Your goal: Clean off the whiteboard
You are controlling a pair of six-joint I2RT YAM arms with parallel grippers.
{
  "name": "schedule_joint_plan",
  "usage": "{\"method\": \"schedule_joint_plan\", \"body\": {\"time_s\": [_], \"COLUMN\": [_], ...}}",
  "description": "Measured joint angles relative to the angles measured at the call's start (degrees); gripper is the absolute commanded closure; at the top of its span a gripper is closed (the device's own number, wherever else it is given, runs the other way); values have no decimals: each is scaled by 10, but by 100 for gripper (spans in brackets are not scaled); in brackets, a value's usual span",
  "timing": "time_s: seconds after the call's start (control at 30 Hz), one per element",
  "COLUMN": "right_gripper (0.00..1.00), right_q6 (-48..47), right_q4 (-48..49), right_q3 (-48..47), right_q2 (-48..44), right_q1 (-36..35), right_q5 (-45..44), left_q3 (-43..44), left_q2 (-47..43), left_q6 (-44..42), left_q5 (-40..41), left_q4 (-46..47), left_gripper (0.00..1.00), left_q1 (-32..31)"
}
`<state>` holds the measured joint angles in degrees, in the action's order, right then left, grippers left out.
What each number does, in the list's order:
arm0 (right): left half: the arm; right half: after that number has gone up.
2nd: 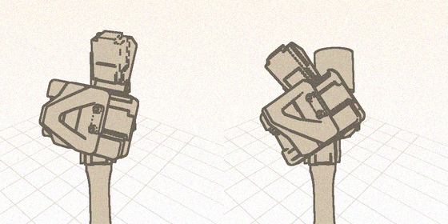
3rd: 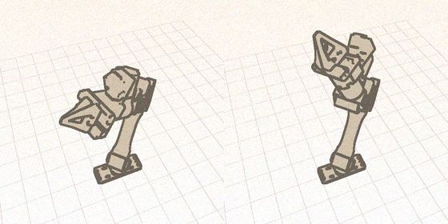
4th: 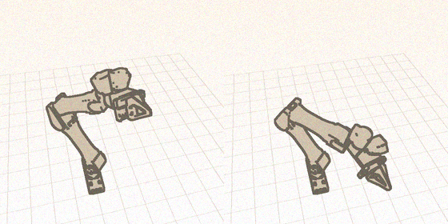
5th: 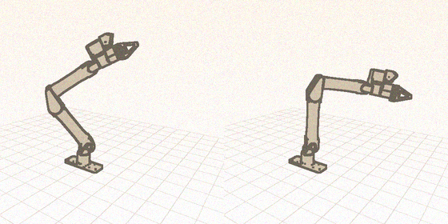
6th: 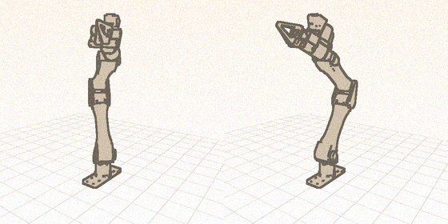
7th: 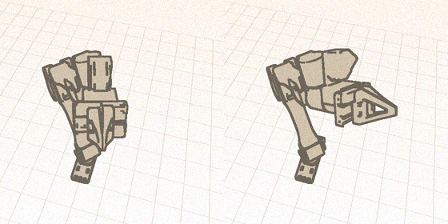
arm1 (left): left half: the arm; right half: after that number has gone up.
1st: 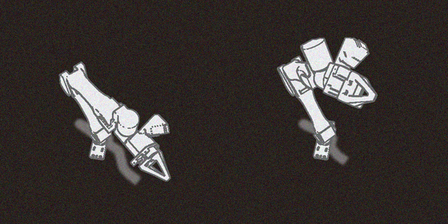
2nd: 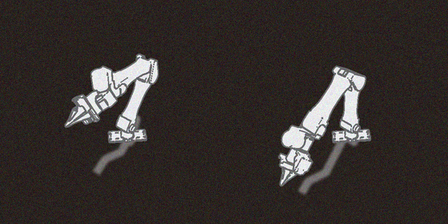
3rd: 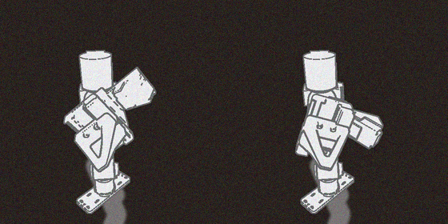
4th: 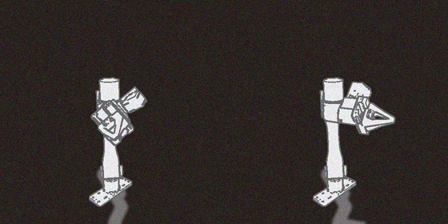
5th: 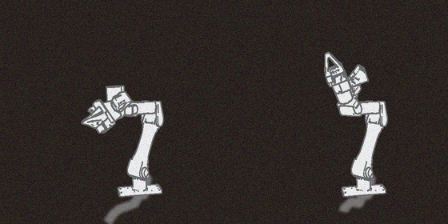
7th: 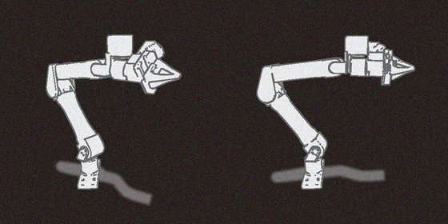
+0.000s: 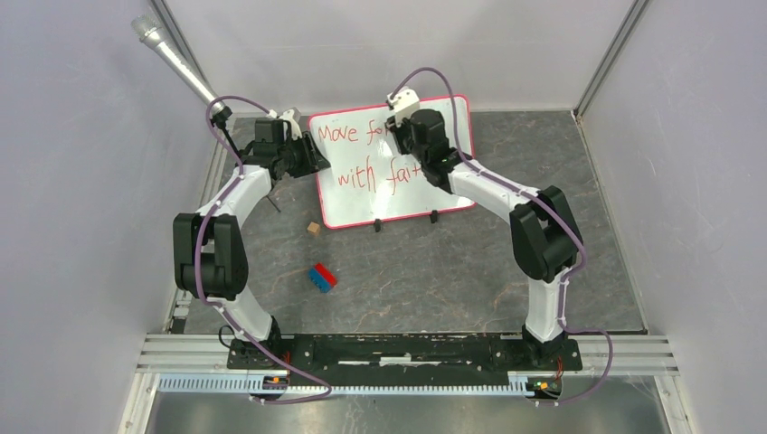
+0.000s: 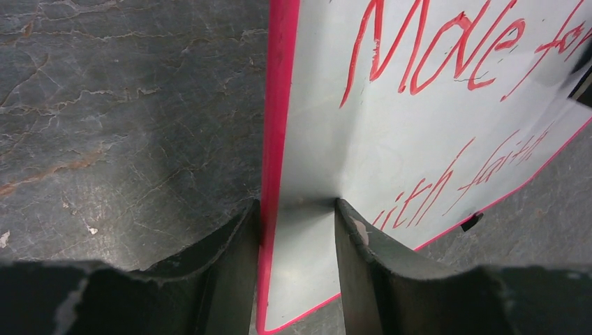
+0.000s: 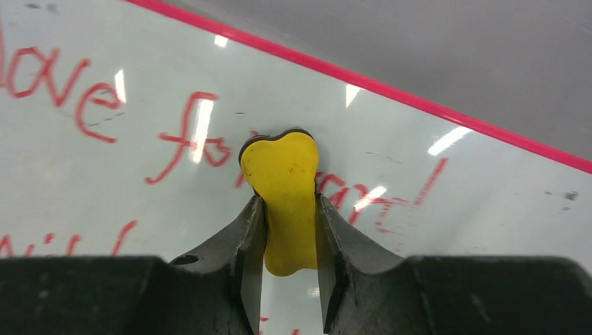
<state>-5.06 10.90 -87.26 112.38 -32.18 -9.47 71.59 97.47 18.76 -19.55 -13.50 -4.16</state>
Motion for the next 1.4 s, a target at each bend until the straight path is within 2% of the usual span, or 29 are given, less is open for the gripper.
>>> {"method": "schedule_joint_plan", "body": {"time_s": [0.23,0.63,0.83,0.9,1.0,1.07,1.13,1.2,1.4], "right_gripper": [68,69,70,70,70,70,70,70,70], "right_q6": [10,54,64,63,61,61,61,61,51], "right_q4": [9,49,64,67,72,76,79,79,80], "right_q3": [2,59,84,87,90,93,96,97,99], "right_q2": [8,-14,-27,-30,-31,-33,-34,-36,-37], "right_q1": [-36,54,71,68,64,61,60,59,59], "right_q5": [-28,-60,-51,-50,-47,-46,-45,-42,-28], "left_q3": [-3,-7,-14,-18,-26,-39,-64,-87,-75], "left_q2": [-3,-7,-12,-16,-24,-39,-70,-108,-202], "left_q6": [0,0,0,0,0,0,0,1,-2], "left_q5": [3,19,20,21,29,33,44,55,106], "left_q4": [1,14,17,16,17,21,29,34,26], "left_gripper": [53,56,56,51,32,16,7,1,0], "left_q1": [-1,-4,-5,-5,-8,-12,-15,-16,-42]}}
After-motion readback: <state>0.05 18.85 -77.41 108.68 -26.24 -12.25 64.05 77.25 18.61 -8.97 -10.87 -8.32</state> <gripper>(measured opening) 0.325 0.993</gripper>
